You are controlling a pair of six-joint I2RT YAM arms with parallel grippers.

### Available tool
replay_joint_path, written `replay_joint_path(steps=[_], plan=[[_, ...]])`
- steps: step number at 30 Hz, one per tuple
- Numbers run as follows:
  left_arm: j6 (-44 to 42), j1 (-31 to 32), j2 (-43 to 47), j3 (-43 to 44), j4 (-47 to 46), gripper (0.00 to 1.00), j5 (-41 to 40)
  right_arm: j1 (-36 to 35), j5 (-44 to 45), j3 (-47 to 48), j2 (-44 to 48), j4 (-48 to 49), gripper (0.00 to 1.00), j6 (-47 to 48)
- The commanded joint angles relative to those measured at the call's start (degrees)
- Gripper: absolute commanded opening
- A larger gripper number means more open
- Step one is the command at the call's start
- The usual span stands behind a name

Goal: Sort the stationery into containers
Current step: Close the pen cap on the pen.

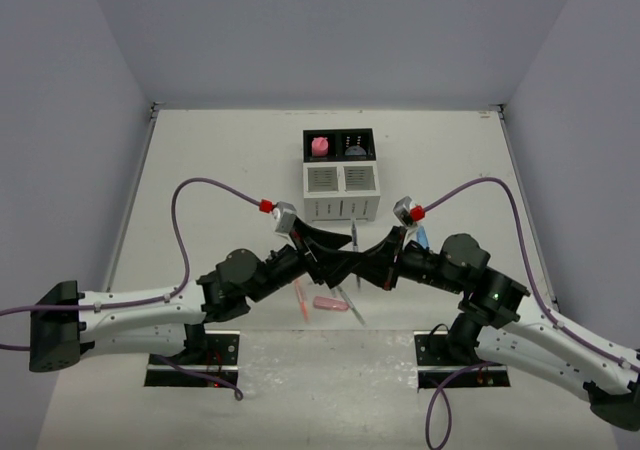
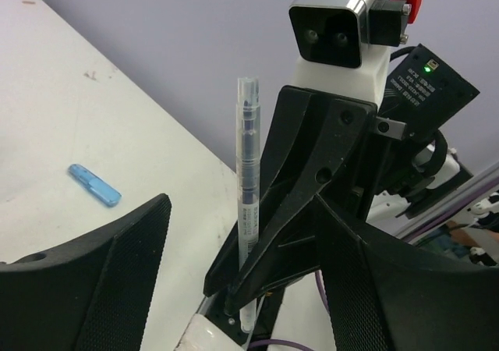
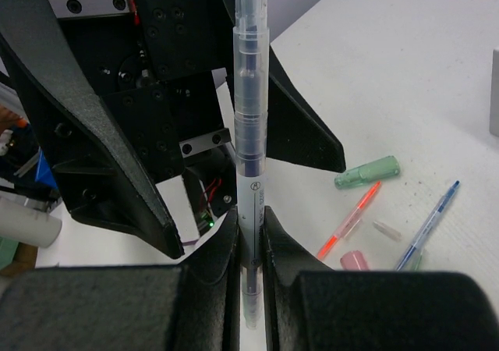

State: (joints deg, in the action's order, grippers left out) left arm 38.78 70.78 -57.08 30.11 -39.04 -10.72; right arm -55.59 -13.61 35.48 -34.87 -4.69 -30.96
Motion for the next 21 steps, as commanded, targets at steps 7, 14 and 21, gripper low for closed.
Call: replay_joint_path(steps=[7, 14, 21], plan=[[-6.99, 0.14, 2.66, 12.46, 14.94, 0.66, -6.57, -0.04, -4.37, -1.47, -0.50, 2.43, 0.00, 1.08], [-6.81, 0.14, 0.63, 16.25, 18.77, 0.62, -8.18, -0.13, -6.23, -0.79, -0.80, 2.69, 0.00, 1.24], [-6.35, 0.14, -0.82, 16.93, 19.05, 0.45, -7.62, -0.04, -6.45, -0.33, -0.67, 2.35, 0.00, 1.57]])
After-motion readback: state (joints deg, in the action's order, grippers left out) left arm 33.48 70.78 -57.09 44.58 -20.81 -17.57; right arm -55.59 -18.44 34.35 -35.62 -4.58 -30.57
